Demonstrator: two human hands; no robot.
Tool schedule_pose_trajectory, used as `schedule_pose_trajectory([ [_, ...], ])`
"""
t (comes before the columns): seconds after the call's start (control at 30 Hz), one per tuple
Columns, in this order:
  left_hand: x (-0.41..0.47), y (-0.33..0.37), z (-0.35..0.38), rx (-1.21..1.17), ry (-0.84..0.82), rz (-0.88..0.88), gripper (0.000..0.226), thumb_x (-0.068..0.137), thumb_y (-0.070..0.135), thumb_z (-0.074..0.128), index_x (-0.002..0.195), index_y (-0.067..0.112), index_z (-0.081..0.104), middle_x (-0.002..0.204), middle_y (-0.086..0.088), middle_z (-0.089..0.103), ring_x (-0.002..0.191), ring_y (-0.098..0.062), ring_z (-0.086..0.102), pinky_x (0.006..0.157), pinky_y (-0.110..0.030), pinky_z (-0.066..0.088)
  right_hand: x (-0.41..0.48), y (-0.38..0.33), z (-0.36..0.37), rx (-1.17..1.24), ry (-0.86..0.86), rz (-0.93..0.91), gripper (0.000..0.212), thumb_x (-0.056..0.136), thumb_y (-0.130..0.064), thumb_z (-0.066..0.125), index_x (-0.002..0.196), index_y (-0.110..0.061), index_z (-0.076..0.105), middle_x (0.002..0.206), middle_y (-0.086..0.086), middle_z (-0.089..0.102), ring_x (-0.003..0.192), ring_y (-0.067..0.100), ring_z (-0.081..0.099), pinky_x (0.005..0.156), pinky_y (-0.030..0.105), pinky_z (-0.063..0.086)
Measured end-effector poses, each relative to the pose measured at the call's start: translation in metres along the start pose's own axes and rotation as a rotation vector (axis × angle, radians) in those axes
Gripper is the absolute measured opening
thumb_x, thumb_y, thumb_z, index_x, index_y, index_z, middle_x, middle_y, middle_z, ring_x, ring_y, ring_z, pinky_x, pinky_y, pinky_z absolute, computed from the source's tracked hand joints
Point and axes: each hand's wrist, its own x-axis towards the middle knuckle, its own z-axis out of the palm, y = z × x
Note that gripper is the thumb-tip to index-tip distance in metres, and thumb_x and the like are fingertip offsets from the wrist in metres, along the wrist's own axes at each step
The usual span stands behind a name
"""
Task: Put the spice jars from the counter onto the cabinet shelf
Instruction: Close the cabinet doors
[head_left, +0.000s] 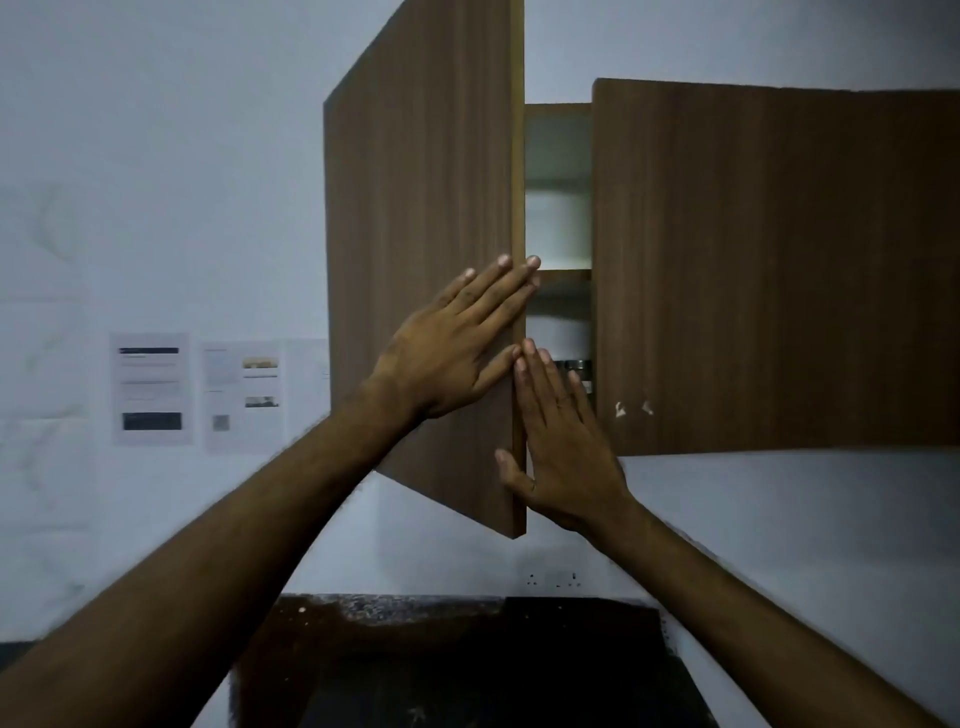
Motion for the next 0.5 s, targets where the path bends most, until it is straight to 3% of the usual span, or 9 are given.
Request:
schedule_pose_trajectory([
  [0.23, 0.058, 0.037, 0.078, -0.119, -0.037, -0.025, 0.062, 0.102, 0.047, 0.016, 0.155, 0.018, 0.003, 0.162, 0.001, -0.007, 0.15, -0.016, -0.005, 0.122, -0.035, 0.003, -0.009, 0.086, 0.036, -0.076, -0.047, 0.058, 0.085, 0.094, -0.056, 0.035, 0.156, -0.01, -0.001, 0.166, 0.006, -0.005, 0.153, 0.018, -0.004, 0.124, 0.037, -0.004],
  [0.5, 0.096, 0.062, 0.159, -0.237, -0.044, -0.144, 0.064, 0.103, 0.045, 0.021, 0.152, 0.017, -0.008, 0.16, 0.0, -0.014, 0.15, -0.016, -0.01, 0.122, -0.036, 0.001, -0.005, 0.16, 0.086, -0.077, -0.077, 0.085, 0.089, 0.093, -0.066, 0.031, 0.156, -0.011, 0.0, 0.165, 0.006, -0.008, 0.153, 0.021, -0.005, 0.123, 0.043, -0.003],
])
